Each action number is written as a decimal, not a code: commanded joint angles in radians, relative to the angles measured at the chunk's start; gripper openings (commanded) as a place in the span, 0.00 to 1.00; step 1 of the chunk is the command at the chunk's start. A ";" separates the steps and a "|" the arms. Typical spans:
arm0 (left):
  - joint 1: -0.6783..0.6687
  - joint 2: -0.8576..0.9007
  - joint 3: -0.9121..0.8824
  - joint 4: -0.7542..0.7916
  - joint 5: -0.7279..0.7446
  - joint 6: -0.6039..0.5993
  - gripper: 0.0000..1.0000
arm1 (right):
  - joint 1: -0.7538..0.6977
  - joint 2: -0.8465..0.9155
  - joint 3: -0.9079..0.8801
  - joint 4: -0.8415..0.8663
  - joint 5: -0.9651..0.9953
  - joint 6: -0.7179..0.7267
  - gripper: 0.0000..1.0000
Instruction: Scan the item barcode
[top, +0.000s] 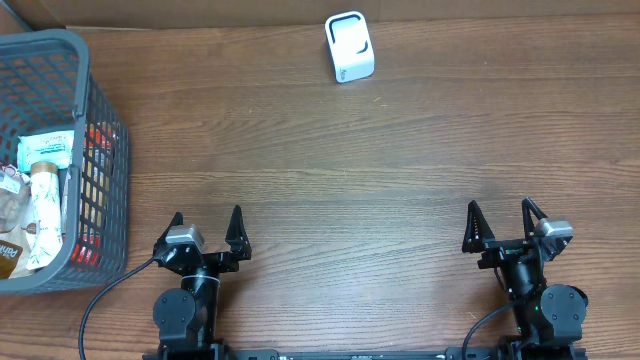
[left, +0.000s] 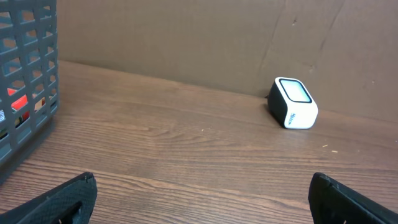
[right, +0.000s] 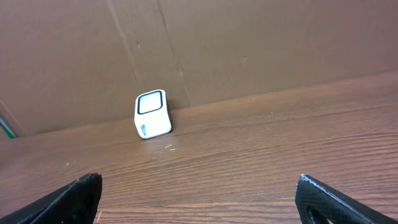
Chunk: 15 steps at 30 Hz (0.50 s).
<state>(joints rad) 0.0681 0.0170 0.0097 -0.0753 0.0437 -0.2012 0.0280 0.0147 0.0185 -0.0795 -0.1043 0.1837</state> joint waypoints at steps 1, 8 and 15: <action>0.003 -0.013 -0.005 0.000 -0.002 0.022 0.99 | 0.007 -0.012 -0.010 0.005 0.007 0.003 1.00; 0.003 -0.013 -0.005 0.000 -0.002 0.022 1.00 | 0.007 -0.012 -0.010 0.005 0.007 0.003 1.00; 0.003 -0.013 -0.005 0.000 -0.002 0.022 1.00 | 0.007 -0.012 -0.010 0.005 0.006 0.003 1.00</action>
<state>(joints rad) 0.0681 0.0170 0.0097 -0.0750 0.0437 -0.2012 0.0280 0.0147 0.0185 -0.0795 -0.1040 0.1837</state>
